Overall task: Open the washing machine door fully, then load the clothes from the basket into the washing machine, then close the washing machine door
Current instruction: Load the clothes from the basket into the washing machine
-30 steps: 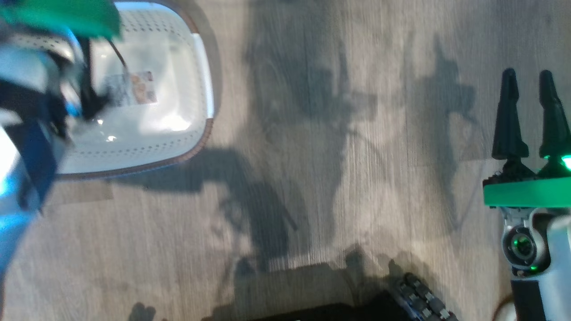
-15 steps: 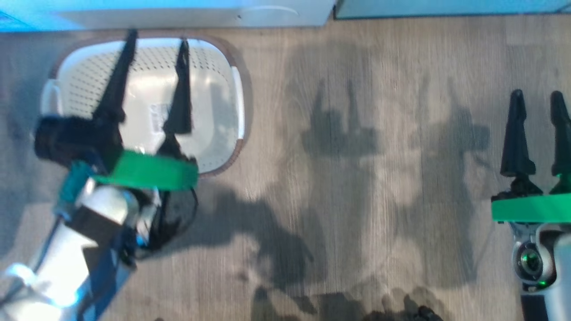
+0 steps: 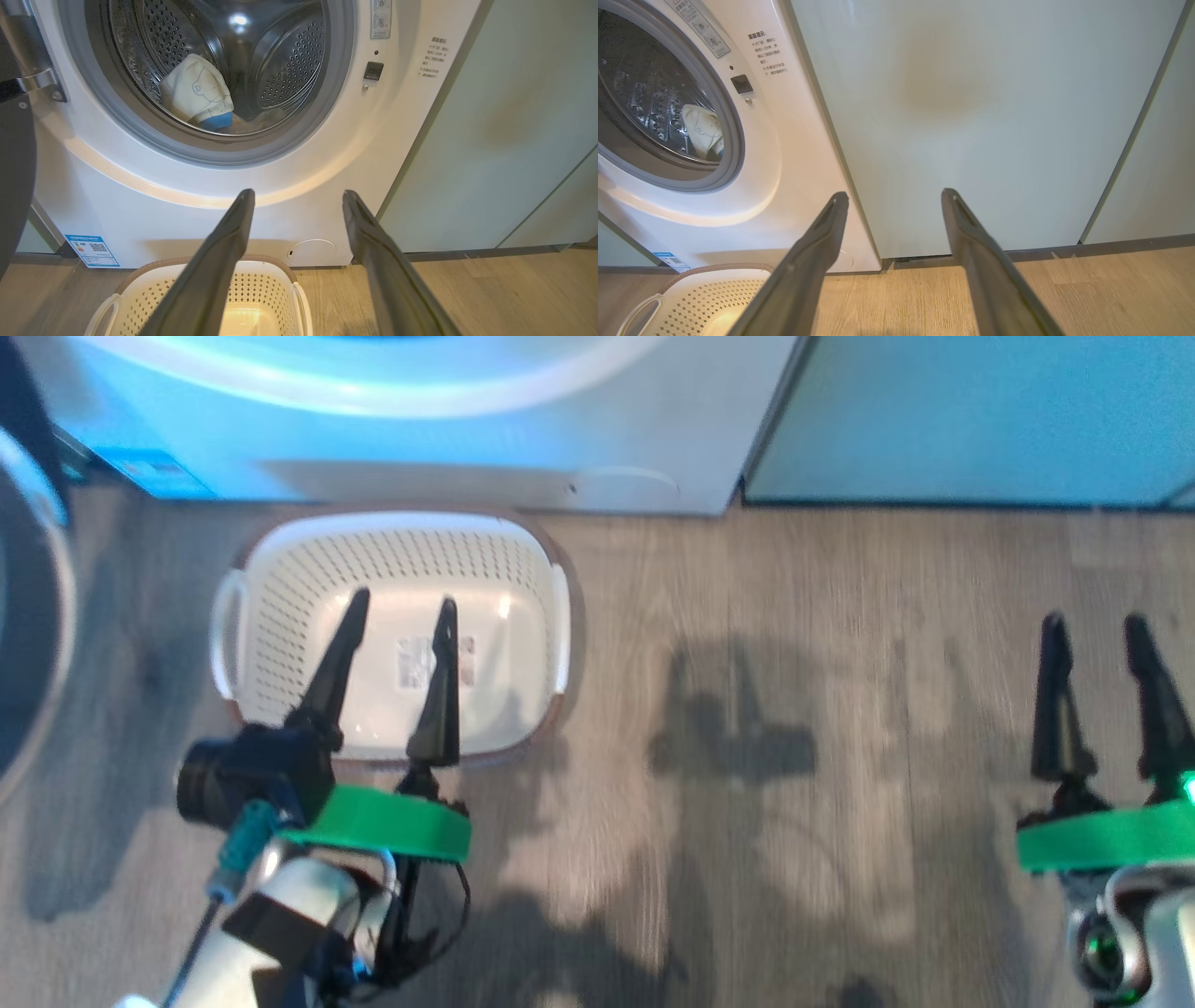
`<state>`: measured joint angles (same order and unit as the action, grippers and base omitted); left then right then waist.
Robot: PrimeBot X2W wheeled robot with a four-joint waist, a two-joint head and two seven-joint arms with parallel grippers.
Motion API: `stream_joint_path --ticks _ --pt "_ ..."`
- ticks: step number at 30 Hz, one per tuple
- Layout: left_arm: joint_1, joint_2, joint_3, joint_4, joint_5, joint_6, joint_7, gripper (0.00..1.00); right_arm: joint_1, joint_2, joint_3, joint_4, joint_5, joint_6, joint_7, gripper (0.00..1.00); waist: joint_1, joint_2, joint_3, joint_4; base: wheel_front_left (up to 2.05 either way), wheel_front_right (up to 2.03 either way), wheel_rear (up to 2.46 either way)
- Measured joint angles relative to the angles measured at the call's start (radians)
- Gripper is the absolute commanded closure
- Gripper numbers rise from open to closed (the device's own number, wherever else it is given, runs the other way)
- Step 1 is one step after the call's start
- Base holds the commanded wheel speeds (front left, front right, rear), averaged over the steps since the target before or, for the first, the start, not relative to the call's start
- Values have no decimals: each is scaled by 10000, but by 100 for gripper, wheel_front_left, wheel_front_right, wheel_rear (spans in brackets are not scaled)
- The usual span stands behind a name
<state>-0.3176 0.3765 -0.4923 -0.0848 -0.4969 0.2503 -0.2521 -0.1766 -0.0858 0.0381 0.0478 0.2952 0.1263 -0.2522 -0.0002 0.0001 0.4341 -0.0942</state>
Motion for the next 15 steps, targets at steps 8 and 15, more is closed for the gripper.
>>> stream_joint_path --ticks 8,15 --pt "914 -619 38 462 313 0 -29 0 949 0 2 157 -201 0 4 0 0 0 -1165 359 0 0 0" --pt "1587 -917 92 1043 495 0 -29 0 1730 79 -115 105 -454 0 155 0 0 0 -2086 629 0 0 0"
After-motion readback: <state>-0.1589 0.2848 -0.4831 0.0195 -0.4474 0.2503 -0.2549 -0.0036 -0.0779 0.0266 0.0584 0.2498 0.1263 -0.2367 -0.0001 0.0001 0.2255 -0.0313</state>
